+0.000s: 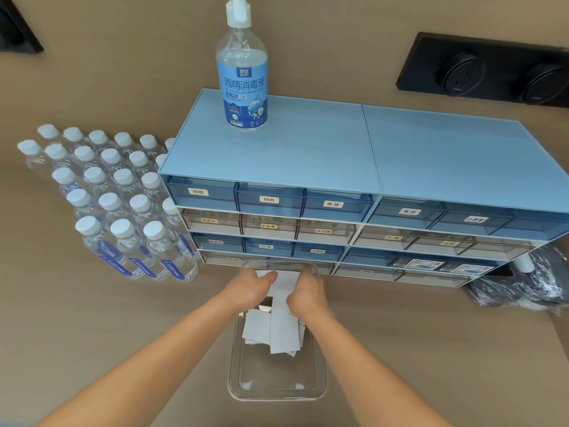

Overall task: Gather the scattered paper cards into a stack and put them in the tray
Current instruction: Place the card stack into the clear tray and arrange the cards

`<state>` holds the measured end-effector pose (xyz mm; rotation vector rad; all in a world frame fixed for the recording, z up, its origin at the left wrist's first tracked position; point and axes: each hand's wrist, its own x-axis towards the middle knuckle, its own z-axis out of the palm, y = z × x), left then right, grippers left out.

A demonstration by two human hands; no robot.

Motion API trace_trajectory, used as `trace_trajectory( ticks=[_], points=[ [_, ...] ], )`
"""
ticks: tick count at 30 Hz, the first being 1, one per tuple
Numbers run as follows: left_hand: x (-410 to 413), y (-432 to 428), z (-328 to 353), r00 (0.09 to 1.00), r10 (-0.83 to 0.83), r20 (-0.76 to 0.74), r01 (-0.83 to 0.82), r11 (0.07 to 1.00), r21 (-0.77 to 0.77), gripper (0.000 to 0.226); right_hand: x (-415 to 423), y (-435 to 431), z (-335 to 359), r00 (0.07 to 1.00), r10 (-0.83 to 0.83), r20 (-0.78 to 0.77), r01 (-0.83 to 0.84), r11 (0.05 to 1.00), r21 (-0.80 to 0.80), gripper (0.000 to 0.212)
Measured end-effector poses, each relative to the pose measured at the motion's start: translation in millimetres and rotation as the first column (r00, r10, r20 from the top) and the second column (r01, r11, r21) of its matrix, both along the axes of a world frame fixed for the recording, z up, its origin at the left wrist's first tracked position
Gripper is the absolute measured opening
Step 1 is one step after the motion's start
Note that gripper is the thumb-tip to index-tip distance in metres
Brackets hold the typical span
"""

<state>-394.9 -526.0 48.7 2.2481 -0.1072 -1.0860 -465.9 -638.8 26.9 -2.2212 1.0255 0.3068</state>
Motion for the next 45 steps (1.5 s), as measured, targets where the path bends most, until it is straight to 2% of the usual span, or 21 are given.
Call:
trace_trajectory(
  ticks=[2,4,6,7,9,11,13,15,16,17,18,19,20,22,25,30,33,36,40,42,45],
  points=[
    [-1,4,0,0.999,-0.014,0.047,0.013,1.000,0.007,0.072,-2,-5,6,1.000,-0.005,0.015,0.005,1.000,-0.015,0.049],
    [-1,10,0,0.993,-0.016,0.115,0.016,1.000,-0.005,0.075,-3,-15,13,0.999,-0.035,0.005,0.034,0.999,0.041,0.040],
    [-3,16,0,0.987,-0.028,0.159,0.037,0.998,-0.052,0.088,-4,-28,23,0.981,-0.192,0.037,0.174,0.944,0.281,0.042],
    [-5,17,2,0.987,-0.043,0.157,0.057,0.995,-0.082,0.098,-6,-34,28,0.953,-0.300,0.050,0.245,0.855,0.456,0.043],
    [-9,17,9,0.973,-0.148,0.178,0.164,0.983,-0.080,0.111,-10,-41,39,0.867,-0.497,0.038,0.316,0.607,0.729,0.038],
    [-11,15,9,0.906,-0.288,0.310,0.300,0.954,0.008,0.097,-14,-43,41,0.822,-0.569,0.032,0.312,0.497,0.810,0.031],
    [-8,12,9,0.816,-0.372,0.443,0.367,0.925,0.101,0.070,-19,-40,37,0.804,-0.594,0.042,0.316,0.484,0.816,0.030],
    [-2,10,6,0.772,-0.446,0.453,0.423,0.892,0.158,0.059,-23,-34,30,0.803,-0.595,0.038,0.326,0.491,0.808,0.033],
    [1,9,4,0.744,-0.506,0.437,0.467,0.861,0.202,0.055,-24,-31,27,0.833,-0.550,0.059,0.317,0.561,0.765,0.035],
    [4,9,2,0.691,-0.578,0.435,0.518,0.815,0.260,0.050,-25,-30,22,0.889,-0.446,0.103,0.282,0.711,0.643,0.039],
    [7,8,-1,0.620,-0.647,0.445,0.560,0.761,0.326,0.044,-25,-29,17,0.951,-0.275,0.140,0.191,0.881,0.433,0.043],
    [10,7,-4,0.552,-0.699,0.454,0.584,0.713,0.387,0.039,-25,-27,13,0.985,-0.093,0.146,0.062,0.976,0.208,0.046],
    [12,5,-7,0.496,-0.737,0.459,0.598,0.674,0.435,0.038,-23,-25,11,0.988,0.055,0.147,-0.060,0.998,0.030,0.047],
    [17,0,-12,0.414,-0.793,0.448,0.608,0.607,0.512,0.039,-18,-18,7,0.954,0.256,0.158,-0.237,0.963,-0.130,0.047],
    [22,-7,-19,0.377,-0.838,0.393,0.610,0.545,0.575,0.041,-9,-13,-1,0.898,0.429,0.099,-0.411,0.898,-0.158,0.056],
    [25,-16,-28,0.392,-0.863,0.319,0.633,0.505,0.587,0.040,4,-17,-6,0.865,0.500,-0.046,-0.501,0.853,-0.144,0.064],
    [27,-16,-31,0.381,-0.867,0.321,0.637,0.498,0.589,0.039,6,-18,-9,0.827,0.549,-0.118,-0.561,0.798,-0.220,0.065],
    [27,-11,-37,0.352,-0.859,0.373,0.627,0.512,0.587,0.034,5,-19,-12,0.825,0.558,-0.094,-0.557,0.774,-0.300,0.056],
    [23,-4,-47,0.267,-0.837,0.478,0.596,0.533,0.600,0.034,0,-16,-21,0.837,0.540,-0.093,-0.527,0.749,-0.401,0.042],
    [20,-2,-50,0.264,-0.824,0.502,0.575,0.552,0.604,0.032,-4,-12,-28,0.847,0.523,-0.093,-0.505,0.738,-0.448,0.031],
    [17,-2,-52,0.283,-0.811,0.513,0.566,0.572,0.593,0.032,-6,-12,-32,0.876,0.480,-0.047,-0.451,0.779,-0.435,0.019]
  ],
)
